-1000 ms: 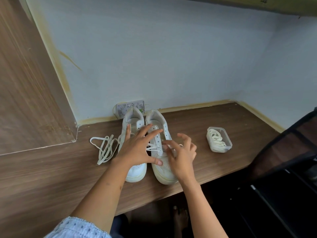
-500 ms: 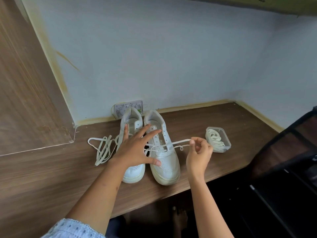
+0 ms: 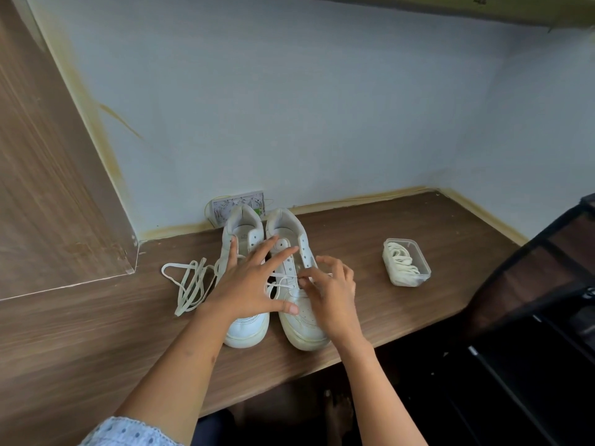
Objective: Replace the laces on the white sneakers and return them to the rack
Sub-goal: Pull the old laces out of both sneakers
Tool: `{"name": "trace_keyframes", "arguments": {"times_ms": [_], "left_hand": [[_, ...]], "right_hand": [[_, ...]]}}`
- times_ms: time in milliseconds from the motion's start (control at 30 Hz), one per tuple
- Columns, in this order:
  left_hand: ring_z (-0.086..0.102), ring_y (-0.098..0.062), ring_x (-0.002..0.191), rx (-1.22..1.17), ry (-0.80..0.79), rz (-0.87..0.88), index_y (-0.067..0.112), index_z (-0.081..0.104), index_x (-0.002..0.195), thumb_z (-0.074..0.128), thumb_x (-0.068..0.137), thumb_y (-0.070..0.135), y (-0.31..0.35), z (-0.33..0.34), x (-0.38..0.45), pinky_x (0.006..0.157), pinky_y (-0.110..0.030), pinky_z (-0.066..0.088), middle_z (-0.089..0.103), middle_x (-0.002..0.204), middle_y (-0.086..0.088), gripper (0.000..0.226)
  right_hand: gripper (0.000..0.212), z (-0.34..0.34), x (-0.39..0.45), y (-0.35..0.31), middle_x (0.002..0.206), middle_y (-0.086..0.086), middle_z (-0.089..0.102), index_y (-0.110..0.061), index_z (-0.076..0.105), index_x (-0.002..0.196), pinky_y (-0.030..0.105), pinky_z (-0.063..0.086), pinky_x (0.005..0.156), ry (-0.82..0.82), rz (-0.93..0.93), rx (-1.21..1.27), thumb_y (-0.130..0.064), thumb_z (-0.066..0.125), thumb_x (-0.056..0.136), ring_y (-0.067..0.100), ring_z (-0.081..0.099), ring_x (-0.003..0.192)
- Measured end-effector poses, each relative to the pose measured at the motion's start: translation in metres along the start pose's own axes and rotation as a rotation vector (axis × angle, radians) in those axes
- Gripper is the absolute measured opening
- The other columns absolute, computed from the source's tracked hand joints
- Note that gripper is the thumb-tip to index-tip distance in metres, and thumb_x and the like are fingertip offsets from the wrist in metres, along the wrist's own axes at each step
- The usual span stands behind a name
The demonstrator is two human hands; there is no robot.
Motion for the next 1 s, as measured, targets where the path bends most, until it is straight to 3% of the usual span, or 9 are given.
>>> {"name": "trace_keyframes", "arguments": {"times_ms": [133, 267, 333, 467, 567, 633, 833, 933, 1000], "left_hand": [[-0.014, -0.011, 0.148, 0.002, 0.022, 0.018, 0.053, -0.005, 0.147, 0.047, 0.060, 0.092, -0.001, 0.001, 0.002, 0.112, -0.057, -0.021, -0.013, 0.161, 0.011, 0.109], [-0.026, -0.010, 0.144, -0.005, 0.033, 0.034, 0.050, -0.004, 0.149, 0.047, 0.062, 0.091, 0.001, 0.002, 0.003, 0.112, -0.051, -0.026, -0.015, 0.161, 0.008, 0.109], [-0.031, -0.005, 0.141, -0.027, 0.039, 0.065, 0.046, -0.002, 0.151, 0.054, 0.066, 0.086, 0.005, -0.001, 0.002, 0.113, -0.044, -0.027, -0.018, 0.160, 0.010, 0.109], [-0.051, 0.007, 0.118, -0.092, -0.034, 0.053, 0.045, -0.010, 0.148, 0.061, 0.075, 0.070, 0.015, -0.004, -0.006, 0.103, -0.023, -0.030, -0.033, 0.147, 0.026, 0.105], [-0.039, -0.012, 0.133, -0.099, -0.043, 0.006, 0.046, -0.012, 0.149, 0.058, 0.068, 0.079, 0.013, 0.002, -0.005, 0.113, -0.036, -0.017, -0.034, 0.150, 0.025, 0.112], [-0.032, -0.019, 0.141, -0.094, -0.045, 0.010, 0.046, -0.010, 0.150, 0.056, 0.062, 0.086, 0.012, 0.007, -0.002, 0.119, -0.045, -0.010, -0.033, 0.151, 0.025, 0.117], [-0.018, 0.004, 0.133, -0.217, -0.036, 0.009, 0.038, 0.004, 0.154, 0.076, 0.064, 0.064, 0.020, -0.004, -0.002, 0.110, -0.026, -0.006, -0.020, 0.156, 0.024, 0.118], [-0.014, -0.001, 0.141, -0.246, -0.036, -0.002, 0.037, 0.006, 0.154, 0.078, 0.061, 0.064, 0.020, -0.004, -0.003, 0.116, -0.034, 0.001, -0.018, 0.157, 0.024, 0.120], [-0.014, 0.003, 0.138, -0.243, -0.047, -0.017, 0.036, 0.007, 0.154, 0.080, 0.061, 0.062, 0.022, -0.006, -0.003, 0.116, -0.035, 0.004, -0.017, 0.157, 0.023, 0.121]], "right_hand": [[0.029, -0.028, -0.002, 0.008, 0.115, -0.005, 0.046, -0.020, 0.060, 0.087, 0.024, 0.044, 0.095, 0.289, 0.163, 0.295, 0.008, 0.052, 0.089, 0.010, 0.049, 0.108], [0.016, -0.054, -0.012, 0.038, 0.111, 0.001, 0.046, -0.021, 0.060, 0.092, 0.026, 0.042, 0.095, 0.565, 0.429, 0.438, -0.008, 0.053, 0.097, 0.010, 0.052, 0.095], [0.018, -0.051, -0.010, 0.042, 0.114, 0.001, 0.045, -0.023, 0.062, 0.099, 0.031, 0.045, 0.097, 0.538, 0.399, 0.419, -0.007, 0.055, 0.096, 0.018, 0.052, 0.103], [0.028, -0.029, 0.000, 0.012, 0.128, -0.002, 0.042, -0.035, 0.068, 0.109, 0.032, 0.035, 0.102, 0.257, 0.056, 0.166, -0.013, 0.059, 0.094, 0.019, 0.037, 0.120], [0.019, -0.001, 0.000, 0.002, 0.136, 0.002, 0.043, -0.032, 0.069, 0.112, 0.041, 0.030, 0.105, 0.036, -0.042, 0.016, -0.026, 0.059, 0.096, 0.025, 0.030, 0.124], [0.015, 0.005, 0.001, 0.004, 0.134, 0.002, 0.045, -0.027, 0.070, 0.106, 0.043, 0.034, 0.104, 0.011, -0.007, 0.072, -0.022, 0.061, 0.094, 0.025, 0.031, 0.123], [0.030, -0.036, -0.004, 0.014, 0.110, -0.001, 0.047, -0.015, 0.060, 0.087, 0.016, 0.045, 0.086, 0.312, 0.253, 0.374, 0.013, 0.049, 0.087, 0.005, 0.051, 0.095], [0.023, -0.060, -0.016, 0.035, 0.109, 0.002, 0.047, -0.013, 0.056, 0.089, -0.003, 0.032, 0.073, 0.514, 0.476, 0.403, 0.008, 0.046, 0.093, 0.003, 0.047, 0.085], [0.016, -0.068, -0.025, 0.049, 0.109, 0.004, 0.046, -0.008, 0.057, 0.094, 0.001, 0.031, 0.071, 0.656, 0.586, 0.444, 0.002, 0.045, 0.097, 0.010, 0.047, 0.088]]}}
Point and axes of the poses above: each hand's wrist, its own x-axis towards the middle knuckle, its own z-axis out of the palm, y = z × x, the point moved 7 cm from there along x, towards the middle knuckle
